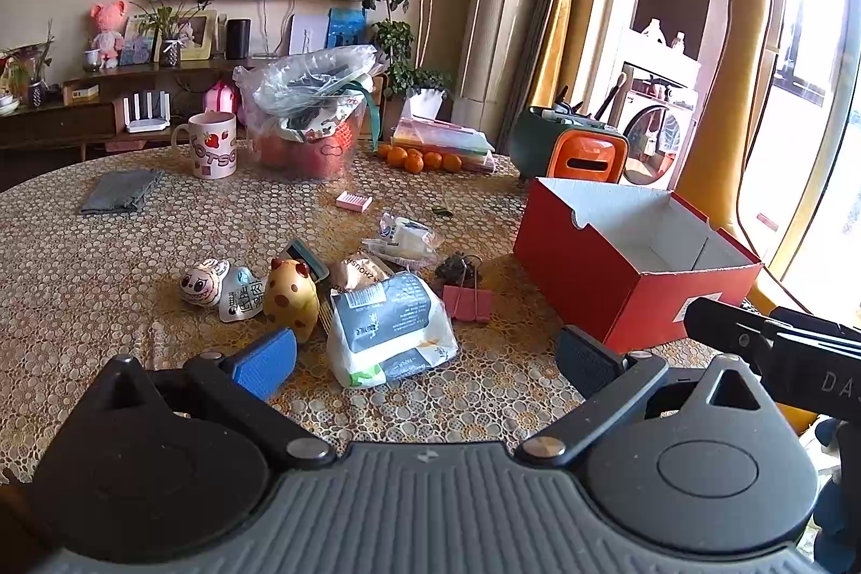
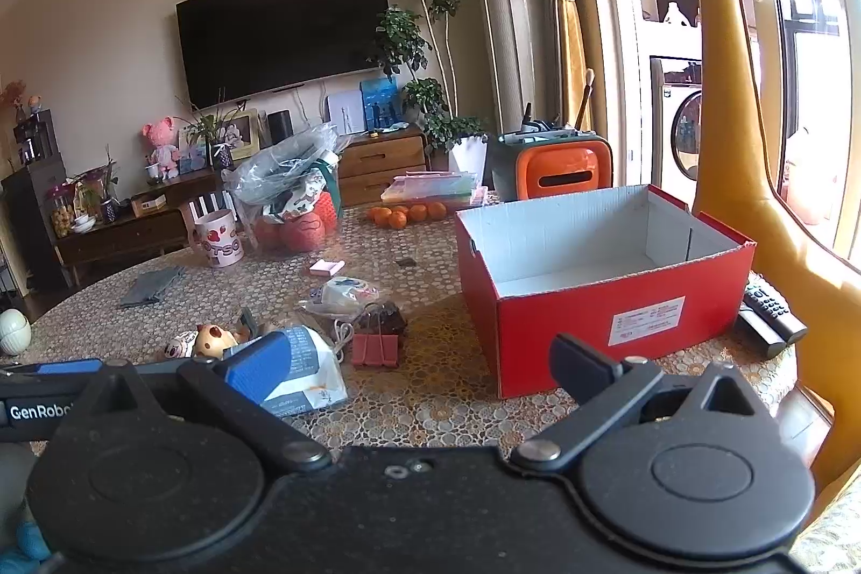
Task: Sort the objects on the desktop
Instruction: 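Move both tools toward the yellow spotted pig and pink binder clip, then grasp the yellow pig with the left tool while the right tool grasps the pink clip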
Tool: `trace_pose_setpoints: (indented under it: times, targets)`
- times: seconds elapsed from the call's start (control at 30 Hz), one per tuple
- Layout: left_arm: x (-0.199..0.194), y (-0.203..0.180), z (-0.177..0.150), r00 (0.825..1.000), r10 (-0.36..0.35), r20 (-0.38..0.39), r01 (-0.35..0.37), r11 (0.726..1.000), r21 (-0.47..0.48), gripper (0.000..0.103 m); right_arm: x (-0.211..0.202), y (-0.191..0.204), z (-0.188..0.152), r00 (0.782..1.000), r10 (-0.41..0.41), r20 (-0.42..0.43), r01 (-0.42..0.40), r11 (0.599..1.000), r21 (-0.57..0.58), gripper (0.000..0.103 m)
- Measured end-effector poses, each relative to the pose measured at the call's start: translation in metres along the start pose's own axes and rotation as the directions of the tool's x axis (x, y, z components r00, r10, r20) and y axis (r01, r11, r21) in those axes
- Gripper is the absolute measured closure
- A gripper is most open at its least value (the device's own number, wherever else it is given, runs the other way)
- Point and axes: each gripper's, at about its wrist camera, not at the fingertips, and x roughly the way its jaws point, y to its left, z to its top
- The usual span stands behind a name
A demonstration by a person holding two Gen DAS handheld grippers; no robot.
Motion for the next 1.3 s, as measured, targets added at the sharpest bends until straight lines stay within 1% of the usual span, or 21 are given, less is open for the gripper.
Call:
trace_pose_setpoints:
  times: [0.23,0.63,0.77,0.93,1.07,1.3]
  targets:
    - [0.010,0.007,0.005,1.000,0.002,-0.002,-0.002,1.000,0.016,0.000,0.009,0.002,-0.001,1.000,0.019,-0.022,-0.019,1.000,-0.021,0.001]
    - [0.051,0.032,0.019,0.998,0.062,-0.023,-0.062,0.998,0.002,0.000,0.040,0.009,-0.005,0.997,0.057,-0.059,-0.062,0.995,-0.079,0.001]
    - [0.067,0.041,0.024,0.996,0.084,-0.032,-0.084,0.996,-0.003,0.000,0.053,0.014,-0.003,0.996,0.071,-0.059,-0.076,0.992,-0.105,0.001]
    - [0.084,0.049,0.030,0.995,0.085,-0.048,-0.085,0.996,-0.006,0.000,0.069,0.017,-0.002,0.993,0.087,-0.077,-0.096,0.989,-0.116,0.001]
    - [0.096,0.055,0.032,0.994,0.099,-0.052,-0.100,0.995,-0.009,0.000,0.084,0.020,0.002,0.994,0.088,-0.070,-0.097,0.986,-0.134,0.001]
    - [0.115,0.073,0.034,0.988,0.138,-0.075,-0.140,0.990,-0.022,0.001,0.118,0.029,0.009,0.993,0.091,-0.078,-0.103,0.980,-0.169,0.005]
